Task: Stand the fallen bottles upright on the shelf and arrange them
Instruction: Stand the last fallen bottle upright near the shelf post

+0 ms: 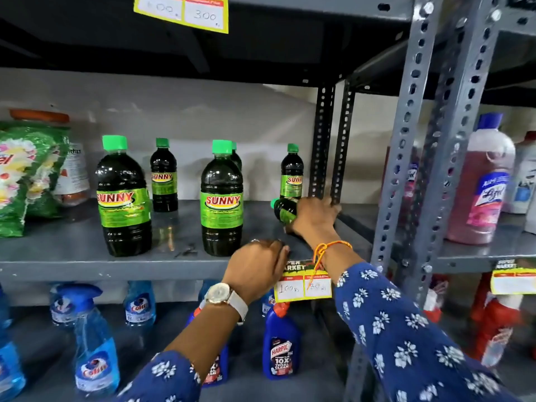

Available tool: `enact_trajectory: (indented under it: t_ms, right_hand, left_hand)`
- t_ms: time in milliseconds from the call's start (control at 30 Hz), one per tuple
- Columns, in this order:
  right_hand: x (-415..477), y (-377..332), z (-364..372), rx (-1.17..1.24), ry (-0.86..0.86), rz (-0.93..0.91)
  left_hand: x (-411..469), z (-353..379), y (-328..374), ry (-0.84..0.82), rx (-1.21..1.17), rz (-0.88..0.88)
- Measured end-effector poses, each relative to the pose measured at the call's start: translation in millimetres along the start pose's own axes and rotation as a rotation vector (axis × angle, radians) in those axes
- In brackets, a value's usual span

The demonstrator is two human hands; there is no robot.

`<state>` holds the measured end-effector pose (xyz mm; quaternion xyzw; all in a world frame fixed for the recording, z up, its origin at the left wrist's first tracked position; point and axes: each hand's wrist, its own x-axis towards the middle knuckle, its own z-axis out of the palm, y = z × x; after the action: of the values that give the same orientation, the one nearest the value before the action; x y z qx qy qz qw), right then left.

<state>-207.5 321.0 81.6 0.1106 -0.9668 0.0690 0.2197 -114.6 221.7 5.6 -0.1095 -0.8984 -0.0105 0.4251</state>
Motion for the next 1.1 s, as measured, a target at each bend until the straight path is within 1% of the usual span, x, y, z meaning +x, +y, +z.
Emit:
enact_trajectory:
  t_ms: [67, 100, 133, 167, 200, 233, 267, 333, 400, 467, 633, 767, 800, 933, 967, 1033, 1100]
  right_hand:
    - [5, 9, 8, 0.079, 0.079, -0.006]
    - [6, 13, 14, 0.155, 0.127, -0.008]
    - [4, 16, 19, 0.285, 0.178, 0.004]
    - [3, 20, 24, 0.487, 0.216, 0.029]
    - [-1, 23, 23, 0.742, 0.222, 0.049]
    - [-3, 26, 23, 0.980, 0.200, 0.056]
    - [-5, 28, 21, 1.158, 0.170, 0.038]
    - [-9, 33, 19, 1.311, 0.111, -0.016]
    - [-11, 35, 22, 1.376, 0.063, -0.043]
    - [-12, 35, 26, 1.412, 0.019, -0.021]
    - [-8, 32, 28, 1.403, -0.056, 0.030]
    - [-10, 37, 33, 1.490, -0.148, 0.043]
    - [-11, 39, 36, 1.478, -0.159, 0.037]
    - [-14, 37, 36, 1.206, -0.066, 0.023]
    - [-14, 35, 35, 1.190, -0.060, 0.012]
    - [-10, 34, 37, 1.246, -0.065, 0.011]
    - [-8, 34, 35, 1.363, -0.135, 0.001]
  left_hand:
    - [1, 3, 1, 0.021, 0.006, -0.004]
    - [0, 5, 0, 0.033, 0.010, -0.007]
    - [-3, 6, -2, 0.043, 0.013, -0.009]
    - [-4, 7, -3, 0.050, 0.014, -0.010]
    - [-4, 8, -4, 0.052, 0.012, -0.010]
    - [-4, 9, -4, 0.051, 0.009, -0.010]
    - [-2, 10, -3, 0.053, 0.007, -0.009]
    - [0, 11, 1, 0.063, 0.012, -0.009]
    - [-2, 11, 5, 0.077, 0.021, -0.012]
    - [-6, 11, 5, 0.090, 0.030, -0.013]
    - [-4, 10, 1, 0.106, 0.036, -0.011]
    - [-8, 14, 4, 0.104, 0.010, -0.014]
    - [-9, 16, 5, 0.102, 0.001, -0.014]
    - [-10, 18, 9, 0.104, -0.018, -0.026]
    - [-9, 17, 8, 0.111, -0.018, -0.034]
    - [-9, 15, 4, 0.122, -0.024, -0.055]
    - [-10, 15, 1, 0.131, -0.026, -0.066]
